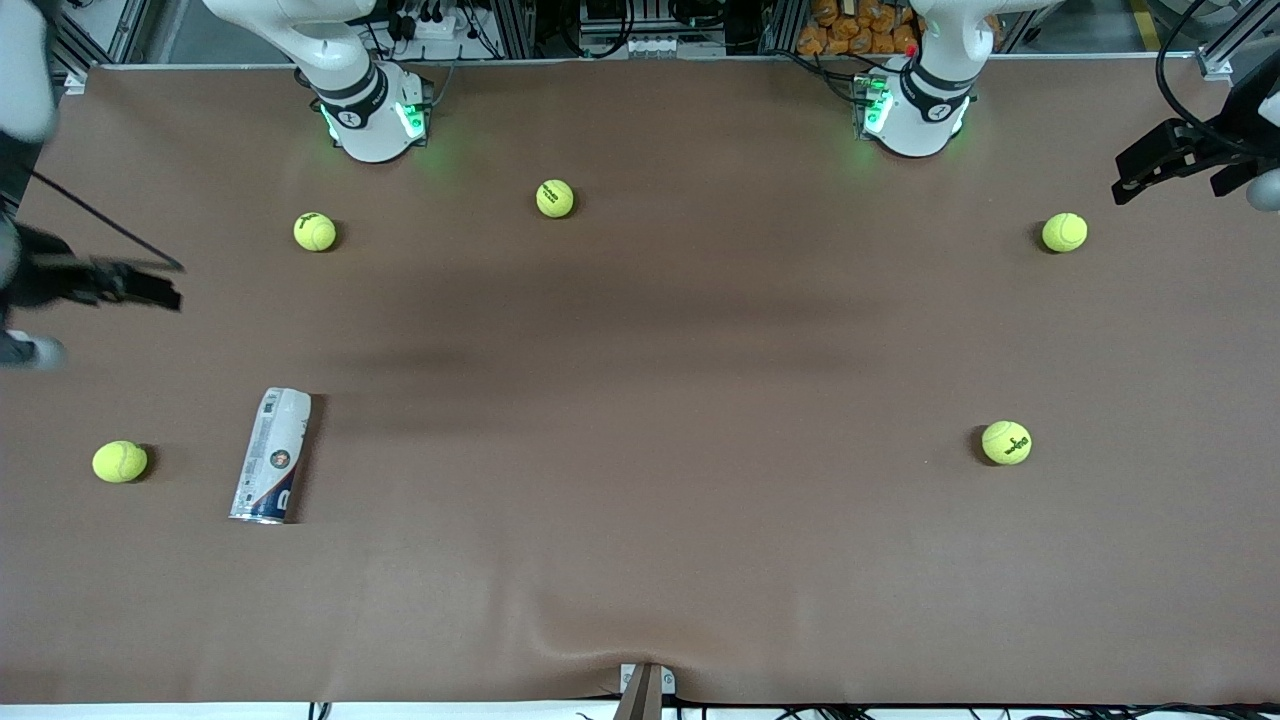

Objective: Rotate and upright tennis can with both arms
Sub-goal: 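Reach the right gripper down and grasp the lying tennis can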

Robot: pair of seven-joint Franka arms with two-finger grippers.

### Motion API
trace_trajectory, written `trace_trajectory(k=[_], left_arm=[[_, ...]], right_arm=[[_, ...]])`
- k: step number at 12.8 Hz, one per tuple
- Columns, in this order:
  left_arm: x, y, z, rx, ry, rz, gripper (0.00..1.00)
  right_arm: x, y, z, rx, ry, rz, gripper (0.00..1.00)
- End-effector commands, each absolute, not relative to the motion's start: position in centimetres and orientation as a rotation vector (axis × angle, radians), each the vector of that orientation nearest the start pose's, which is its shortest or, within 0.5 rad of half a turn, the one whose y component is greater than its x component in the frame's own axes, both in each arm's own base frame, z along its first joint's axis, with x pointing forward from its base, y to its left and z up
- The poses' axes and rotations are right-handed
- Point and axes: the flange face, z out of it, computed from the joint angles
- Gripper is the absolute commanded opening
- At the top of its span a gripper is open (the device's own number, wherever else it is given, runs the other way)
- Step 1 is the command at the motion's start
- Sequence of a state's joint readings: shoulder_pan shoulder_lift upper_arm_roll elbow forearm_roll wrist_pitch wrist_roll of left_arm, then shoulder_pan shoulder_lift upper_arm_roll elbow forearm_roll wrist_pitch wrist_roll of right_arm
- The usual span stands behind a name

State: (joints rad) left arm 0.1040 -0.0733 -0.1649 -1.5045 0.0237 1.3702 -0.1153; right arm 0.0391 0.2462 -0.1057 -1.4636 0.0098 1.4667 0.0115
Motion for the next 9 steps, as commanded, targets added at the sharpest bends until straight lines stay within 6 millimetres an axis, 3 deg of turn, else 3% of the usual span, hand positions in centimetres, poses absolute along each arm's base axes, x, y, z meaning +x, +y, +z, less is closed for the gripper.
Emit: trace_trajectory(k=[1,4,6,9], left_arm=[[50.5,-3.2,68.0,-3.115,-0.080,0.099,1.00],[50.5,-3.2,68.1,-3.116,-0.082,0.097,1.00],[50.5,-3.2,68.0,-3.116,-0.082,0.100,1.00],[50.5,-3.1,68.1,-3.116,-0.084,0.097,1.00]], right_arm=[[64.2,-3.5,44.3,-3.140,0.095,0.443,1.00],[67.3,-3.9,34.6,-3.160,-0.020,0.349,1.00],[68.8,-4.6,29.3,-3.157,-0.114,0.279,1.00],[68.9,-6.7,25.6,-3.153,-0.139,0.286,1.00]])
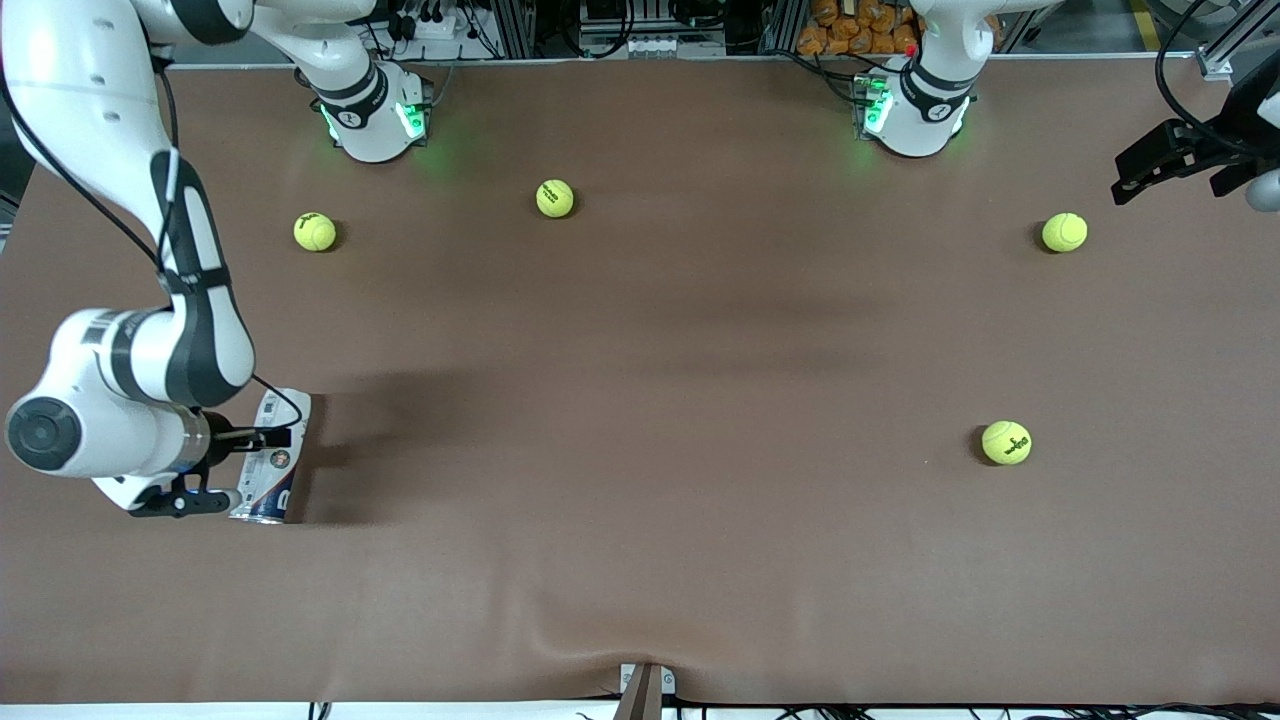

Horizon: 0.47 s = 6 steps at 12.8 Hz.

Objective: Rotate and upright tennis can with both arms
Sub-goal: 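Reach the right gripper down and grasp the lying tennis can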

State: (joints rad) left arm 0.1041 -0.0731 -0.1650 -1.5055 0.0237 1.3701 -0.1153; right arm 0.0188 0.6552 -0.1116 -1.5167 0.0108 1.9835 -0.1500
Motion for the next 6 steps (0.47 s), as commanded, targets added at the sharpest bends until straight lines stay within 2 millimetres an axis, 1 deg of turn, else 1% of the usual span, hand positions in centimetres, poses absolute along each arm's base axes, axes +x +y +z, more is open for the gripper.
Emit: trace_trajectory(k=[1,2,4,6], left_arm=[[50.5,-2.8,68.3,-3.116,-0.070,0.090,1.00],[50.5,-2.5,68.3,-3.117,-0.068,0.090,1.00],[50.6,-2.5,68.2,-3.117,-0.068,0.093,1.00],[50.7,-2.5,68.2,-3.117,-0.068,0.091,1.00]], right_arm=[[68.9,-7.0,24.6,-3.148,-0.149,0.293,1.00],[68.8,-7.0,23.8,-3.129,-0.133,0.295,1.00],[68.7,-7.3,22.9,-3.104,-0.102,0.303,1.00],[68.8,-7.7,21.9,-3.103,-0.175,0.279,1.00]])
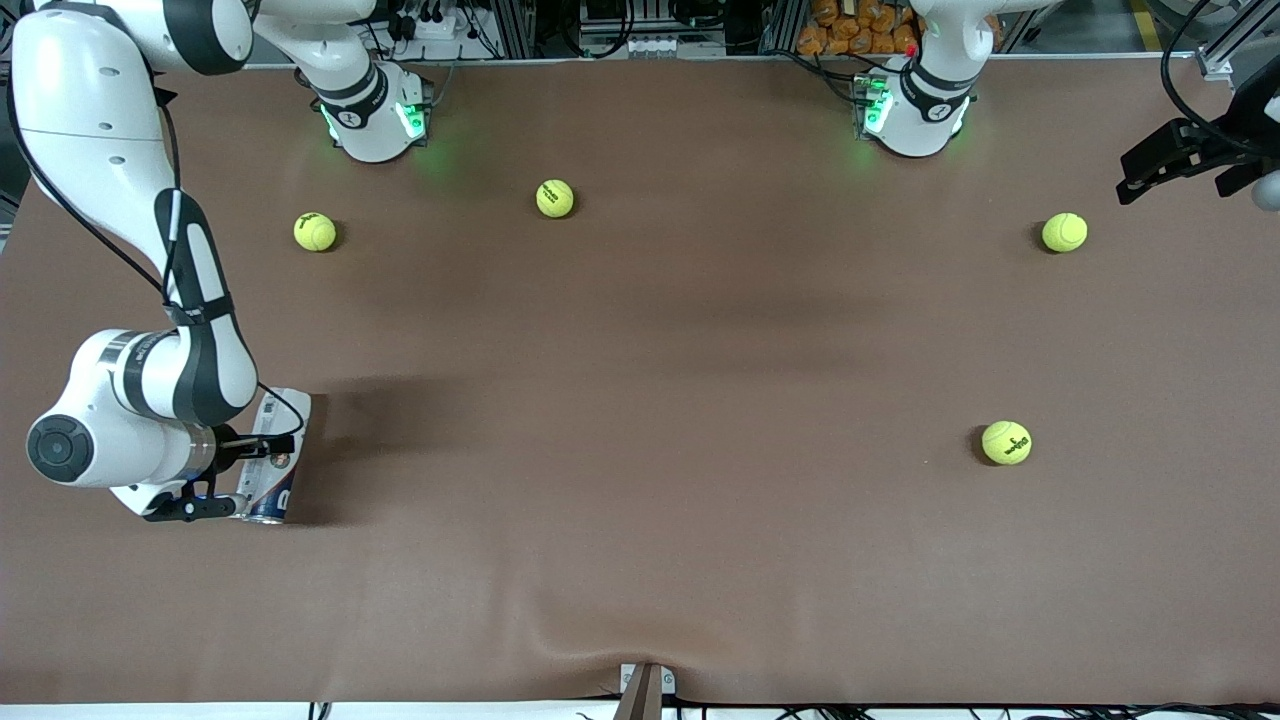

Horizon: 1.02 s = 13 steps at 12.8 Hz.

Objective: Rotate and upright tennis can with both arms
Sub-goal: 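Reach the right gripper down and grasp the lying tennis can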

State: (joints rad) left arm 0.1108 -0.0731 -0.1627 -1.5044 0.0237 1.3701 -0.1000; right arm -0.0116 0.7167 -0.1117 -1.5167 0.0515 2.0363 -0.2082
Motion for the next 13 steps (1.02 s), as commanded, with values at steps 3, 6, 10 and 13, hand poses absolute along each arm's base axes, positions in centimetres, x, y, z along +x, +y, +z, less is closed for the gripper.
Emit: trace_trajectory(k=[3,6,10,13], left_arm=[[50.7,-2.5,68.2,-3.119,-0.067,0.091,1.00],[50.7,-2.5,68.0,-3.119,-0.067,0.095,1.00],[50.8,-2.4,67.8,-3.117,-0.070,0.102,1.00],[50.9,-2.8,67.8,-3.116,-0.061,0.100,1.00]], right_arm=[[68.6,-8.8,20.6,-3.098,-0.186,0.287,1.00],[68.1,-8.6,19.4,-3.096,-0.188,0.304,1.00],[67.8,-8.5,18.5,-3.097,-0.190,0.304,1.00],[67.7,-8.2,17.9,-3.096,-0.194,0.304,0.95]])
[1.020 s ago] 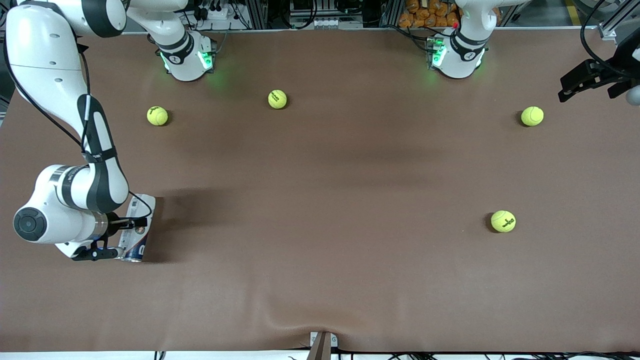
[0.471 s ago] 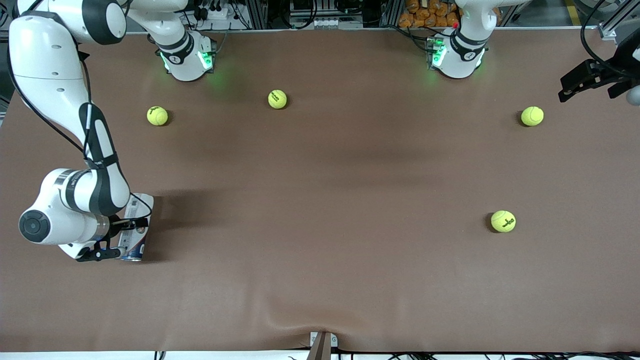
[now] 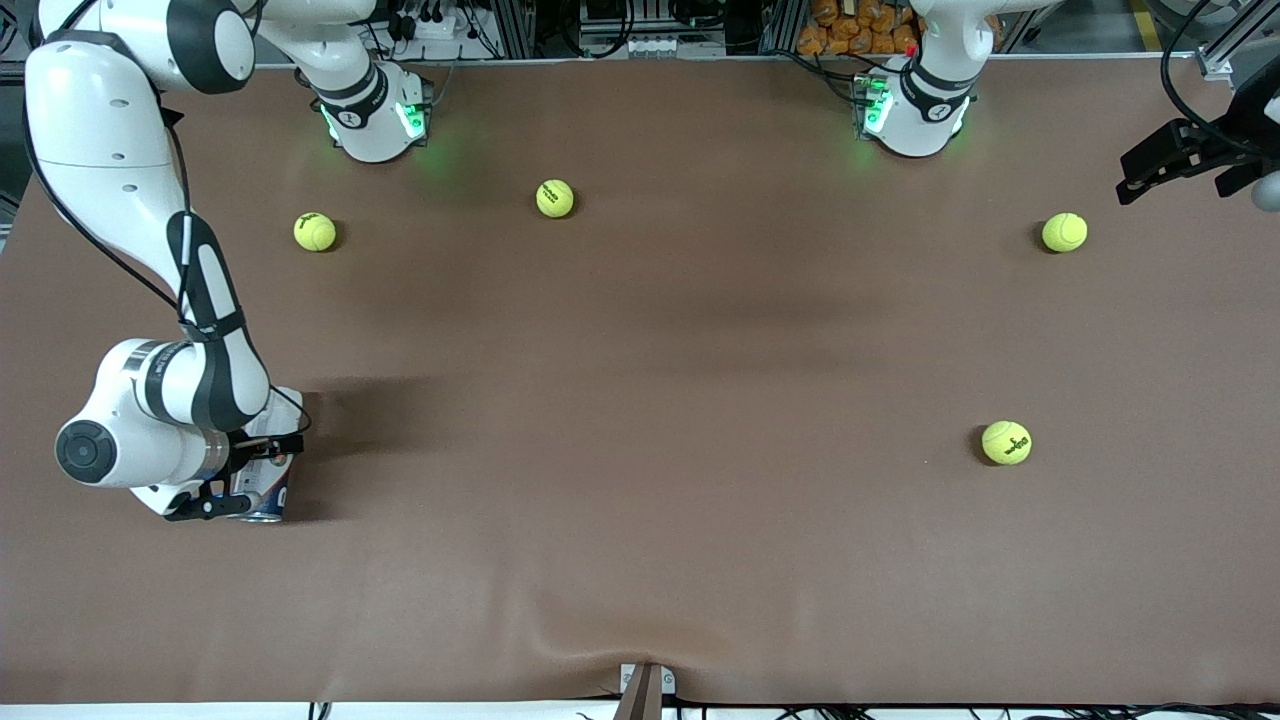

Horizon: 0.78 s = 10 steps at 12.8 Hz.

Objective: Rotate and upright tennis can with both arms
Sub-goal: 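Reach the right gripper down and grasp the lying tennis can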

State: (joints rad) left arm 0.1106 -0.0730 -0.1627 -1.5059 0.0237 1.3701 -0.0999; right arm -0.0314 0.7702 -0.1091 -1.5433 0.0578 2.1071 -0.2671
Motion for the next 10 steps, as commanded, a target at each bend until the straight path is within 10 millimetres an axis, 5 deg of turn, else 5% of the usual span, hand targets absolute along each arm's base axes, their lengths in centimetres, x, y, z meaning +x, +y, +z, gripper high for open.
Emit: trace_trajectory(k=[1,6,10], left_arm=[[51.1,-3.0,67.5,-3.116,-0.056,0.107,1.00],[51.5,-3.7,67.4,-3.120,-0.043,0.085,1.00],[51.7,-4.1,67.4,-3.122,-0.038,0.076,1.00]], right_arm=[[67.7,-8.2,18.0,-3.096,-0.194,0.302,0.85],[68.6,-6.4,20.2,-3.077,-0.327,0.243,0.83],[69.6,-0.7,25.5,-2.984,-0.671,0.121,0.83]])
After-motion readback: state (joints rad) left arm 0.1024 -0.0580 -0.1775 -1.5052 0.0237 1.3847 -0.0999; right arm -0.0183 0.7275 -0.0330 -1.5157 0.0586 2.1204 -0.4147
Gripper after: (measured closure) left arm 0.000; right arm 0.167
